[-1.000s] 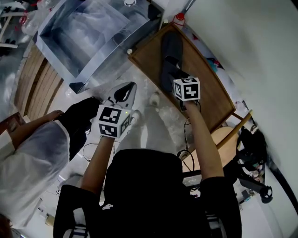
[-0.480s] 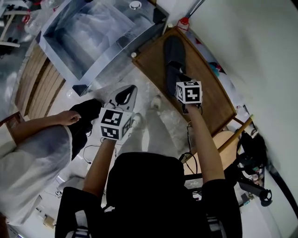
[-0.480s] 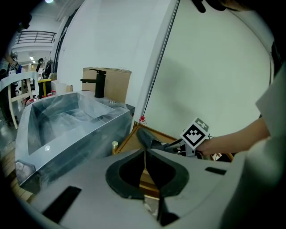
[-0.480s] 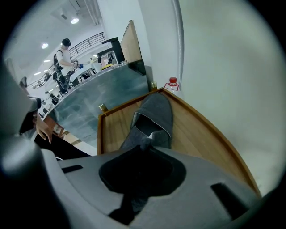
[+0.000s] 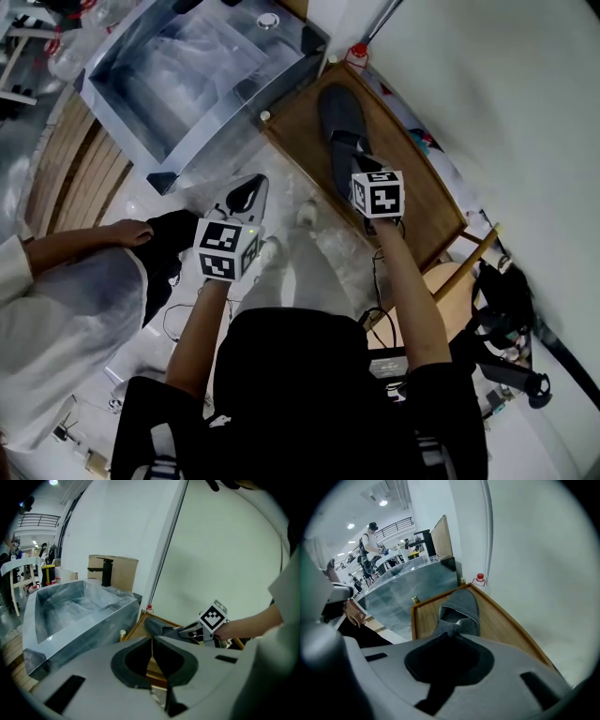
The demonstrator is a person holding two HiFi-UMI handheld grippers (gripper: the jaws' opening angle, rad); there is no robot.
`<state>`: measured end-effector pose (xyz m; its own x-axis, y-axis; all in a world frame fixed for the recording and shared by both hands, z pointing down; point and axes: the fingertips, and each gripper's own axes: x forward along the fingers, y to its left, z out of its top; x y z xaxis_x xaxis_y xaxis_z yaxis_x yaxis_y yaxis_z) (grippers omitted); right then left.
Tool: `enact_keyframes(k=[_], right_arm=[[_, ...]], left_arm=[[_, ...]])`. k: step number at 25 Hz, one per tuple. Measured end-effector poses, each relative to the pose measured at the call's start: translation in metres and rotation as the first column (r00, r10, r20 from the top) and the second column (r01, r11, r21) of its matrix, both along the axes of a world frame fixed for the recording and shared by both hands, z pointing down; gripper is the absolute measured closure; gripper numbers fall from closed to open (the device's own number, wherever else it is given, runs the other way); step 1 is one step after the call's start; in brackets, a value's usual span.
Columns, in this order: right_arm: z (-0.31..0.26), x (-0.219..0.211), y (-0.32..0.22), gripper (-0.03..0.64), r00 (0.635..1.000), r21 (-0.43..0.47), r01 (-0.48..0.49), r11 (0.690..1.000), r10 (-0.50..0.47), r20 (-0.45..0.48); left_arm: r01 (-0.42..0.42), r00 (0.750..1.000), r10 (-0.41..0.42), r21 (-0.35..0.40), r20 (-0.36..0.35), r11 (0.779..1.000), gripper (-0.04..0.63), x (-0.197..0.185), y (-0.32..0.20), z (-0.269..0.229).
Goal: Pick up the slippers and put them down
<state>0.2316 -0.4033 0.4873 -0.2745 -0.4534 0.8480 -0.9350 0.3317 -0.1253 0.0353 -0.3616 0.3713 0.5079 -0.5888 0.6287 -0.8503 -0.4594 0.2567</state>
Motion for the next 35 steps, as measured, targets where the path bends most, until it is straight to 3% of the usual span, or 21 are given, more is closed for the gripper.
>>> enact_keyframes(k=[5,18,26,35], right_arm=[[-0.022,0.005,0.01,0.598,1.0,0.033,-0.002,0.999,0.002,-0.014],[-0.092,-0.001,0.051,0.598,0.999,0.149,-0.043,0.988,0.04,0.019],[-0.141,-0.015,0.092,0.598,0.998,0.236,-0.056,0.97,0.046,0.049],[-0.194,-0.038,0.137,0.598,0.995,0.321,-0.079,0.944,0.055,0.083]], left_arm=[[-0.034,0.999,0.032,0.051,0.04,0.998,0.583,-0.003,0.004,-0.011],[-0.043,0.999,0.045,0.085,-0.021,0.995,0.583,-0.011,0.033,-0.055],[-0.042,0.999,0.045,0.183,-0.015,0.982,0.583,-0.03,0.06,-0.077],[-0.084,0.995,0.095,0.229,-0.038,0.97,0.583,-0.037,0.101,-0.113]])
